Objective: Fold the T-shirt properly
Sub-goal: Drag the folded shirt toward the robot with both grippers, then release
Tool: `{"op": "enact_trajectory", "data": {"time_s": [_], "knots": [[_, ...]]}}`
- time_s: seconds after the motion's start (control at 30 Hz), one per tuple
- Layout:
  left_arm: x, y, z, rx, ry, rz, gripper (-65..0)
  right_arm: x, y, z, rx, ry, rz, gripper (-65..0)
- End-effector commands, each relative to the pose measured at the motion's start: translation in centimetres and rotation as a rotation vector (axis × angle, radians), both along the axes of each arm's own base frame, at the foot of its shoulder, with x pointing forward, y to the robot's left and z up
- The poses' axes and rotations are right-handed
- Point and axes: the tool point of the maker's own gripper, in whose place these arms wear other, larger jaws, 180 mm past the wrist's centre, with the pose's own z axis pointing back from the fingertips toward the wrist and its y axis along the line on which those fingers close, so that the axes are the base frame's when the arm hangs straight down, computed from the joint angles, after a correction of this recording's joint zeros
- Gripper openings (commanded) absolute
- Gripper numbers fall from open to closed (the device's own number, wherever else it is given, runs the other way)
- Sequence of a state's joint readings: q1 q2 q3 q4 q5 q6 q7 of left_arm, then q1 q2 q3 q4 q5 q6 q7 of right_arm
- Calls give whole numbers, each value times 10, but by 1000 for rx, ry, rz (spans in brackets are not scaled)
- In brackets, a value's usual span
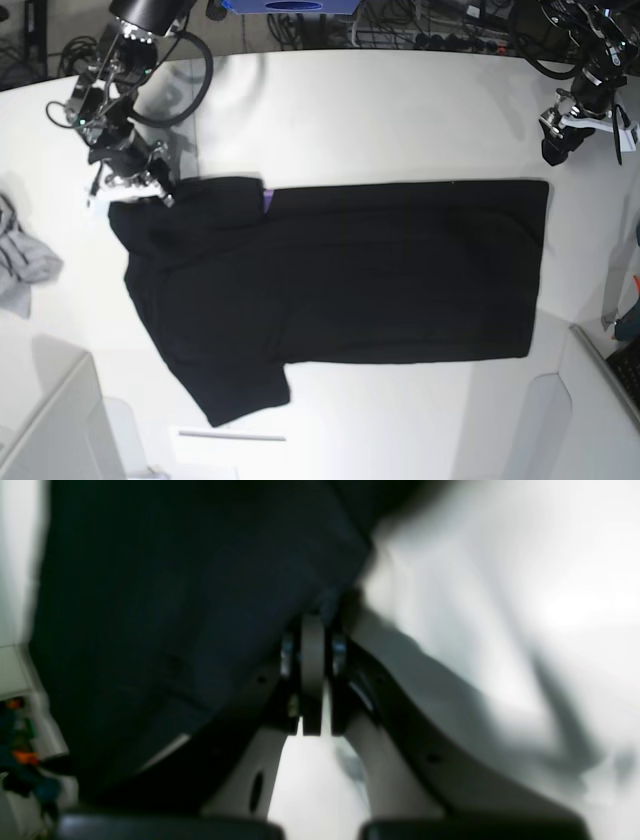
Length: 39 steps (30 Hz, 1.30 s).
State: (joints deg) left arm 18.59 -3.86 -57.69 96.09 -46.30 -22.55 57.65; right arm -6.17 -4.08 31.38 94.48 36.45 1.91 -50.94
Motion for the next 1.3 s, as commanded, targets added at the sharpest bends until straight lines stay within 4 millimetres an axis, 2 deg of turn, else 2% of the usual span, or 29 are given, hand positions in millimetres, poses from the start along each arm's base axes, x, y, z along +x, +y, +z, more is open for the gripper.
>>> {"op": "enact_trajectory", "data": {"time_s": [0.0,0.17,0.3,0.43,0.47,0.5,0.57,0.6,0.63,0.73,0.83,0.9,0.97,1.07,1.13,1.27], "knots": [[4,6,11,27,-35,-4,-110,20,-2,21,-3,-64,15,-650],[9,4,12,25,-44,-8,-110,73,8,55,55,-134,38,-650],[11,4,14,27,-54,-5,-110,112,11,60,131,-127,11,-650],[13,12,15,44,-92,32,-110,135,11,70,158,-137,26,-650],[12,13,12,38,-93,43,-110,135,10,71,155,-139,25,-572],[10,15,8,28,-91,56,-110,135,9,74,148,-147,25,-465],[8,19,-1,14,-88,82,-110,123,5,72,134,-139,25,-278],[7,21,-4,22,-82,87,-110,116,4,72,124,-138,28,-233],[10,21,-6,35,-74,85,-110,108,2,72,105,-142,24,-222],[16,20,-14,100,-25,58,-110,73,-6,74,34,-153,4,-263],[25,21,-12,120,-37,62,-110,36,-7,74,-21,-156,-21,-278],[30,21,-17,100,-40,70,-110,10,-9,66,-49,-147,-61,-278],[35,19,-24,74,-38,80,-112,-7,-18,53,-62,-120,-135,-278],[38,17,-35,36,-29,90,-112,-22,-27,21,-51,-51,-208,-276],[45,16,-36,21,-39,94,-112,-23,-30,0,-40,-13,-227,-276],[59,1,-46,-13,-15,75,-112,-16,-42,-24,-40,22,-255,-276]]}}
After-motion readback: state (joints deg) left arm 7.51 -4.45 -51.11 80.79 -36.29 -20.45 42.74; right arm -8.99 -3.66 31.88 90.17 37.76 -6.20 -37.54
